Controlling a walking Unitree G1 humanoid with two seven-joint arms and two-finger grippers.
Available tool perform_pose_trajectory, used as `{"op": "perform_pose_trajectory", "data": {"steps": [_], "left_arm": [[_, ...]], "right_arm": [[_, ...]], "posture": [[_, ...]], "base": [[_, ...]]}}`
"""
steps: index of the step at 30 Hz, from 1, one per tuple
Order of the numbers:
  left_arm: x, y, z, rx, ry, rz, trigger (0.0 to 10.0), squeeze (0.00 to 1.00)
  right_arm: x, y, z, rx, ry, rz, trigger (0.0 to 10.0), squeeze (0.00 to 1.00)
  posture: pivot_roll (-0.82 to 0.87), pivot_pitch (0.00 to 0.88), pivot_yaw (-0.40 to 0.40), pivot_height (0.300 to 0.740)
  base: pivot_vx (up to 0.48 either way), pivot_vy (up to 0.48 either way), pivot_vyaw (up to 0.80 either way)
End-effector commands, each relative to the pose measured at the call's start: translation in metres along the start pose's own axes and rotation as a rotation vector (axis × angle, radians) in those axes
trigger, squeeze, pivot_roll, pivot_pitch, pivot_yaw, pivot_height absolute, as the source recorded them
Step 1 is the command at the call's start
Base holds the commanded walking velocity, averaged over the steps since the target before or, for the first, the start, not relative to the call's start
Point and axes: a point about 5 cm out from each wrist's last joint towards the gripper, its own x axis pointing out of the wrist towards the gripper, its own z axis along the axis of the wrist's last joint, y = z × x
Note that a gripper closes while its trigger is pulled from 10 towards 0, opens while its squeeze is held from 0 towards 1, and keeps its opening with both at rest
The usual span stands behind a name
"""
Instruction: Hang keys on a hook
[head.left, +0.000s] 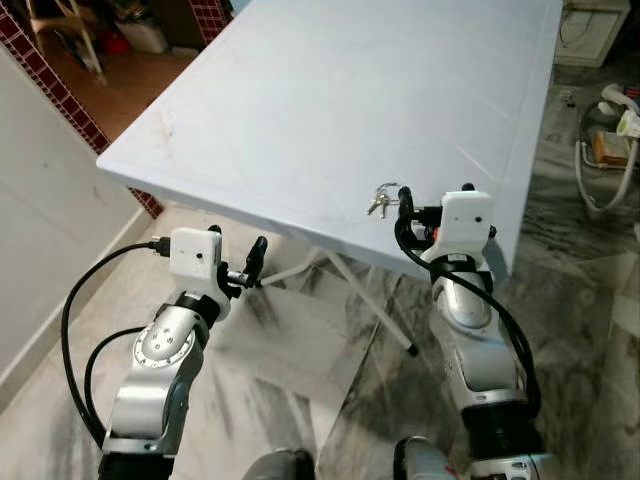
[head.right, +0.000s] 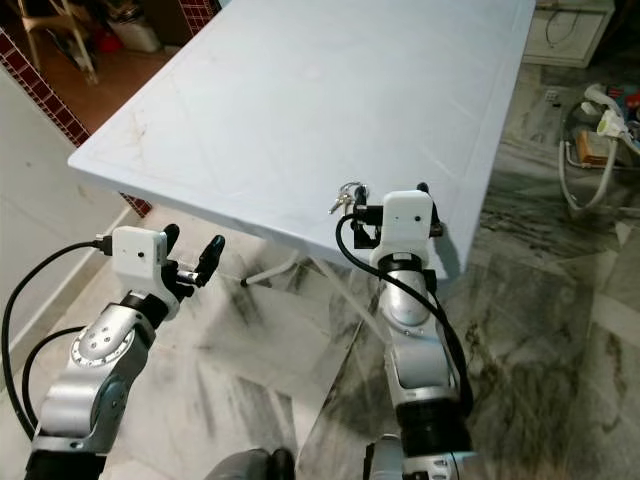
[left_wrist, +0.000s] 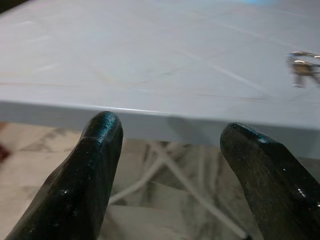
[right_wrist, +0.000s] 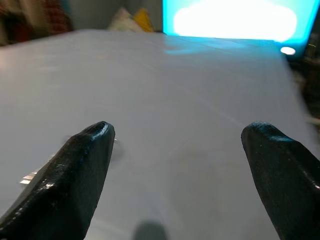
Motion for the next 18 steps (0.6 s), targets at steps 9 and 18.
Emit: {"op": "perform_pose_trajectory", "data": {"steps": [9, 18], "left_arm": [[-0.003, 0.008, -0.004, -0.011, 0.032, 0.048, 10.0, 0.00], [-0.001, 0.007, -0.003, -0.005, 0.032, 0.033, 10.0, 0.00]], "right_arm": [[-0.015, 0.029, -0.002, 0.032, 0.023, 0.106, 10.0, 0.00], [-0.014, 0.027, 0.001, 0.012, 0.008, 0.101, 10.0, 0.00]], "posture": [[0.07, 0.211, 0.147, 0.740], [0.07, 0.208, 0.144, 0.740]], "base": [[0.000, 0.000, 0.00], [0.000, 0.214, 0.00]]}}
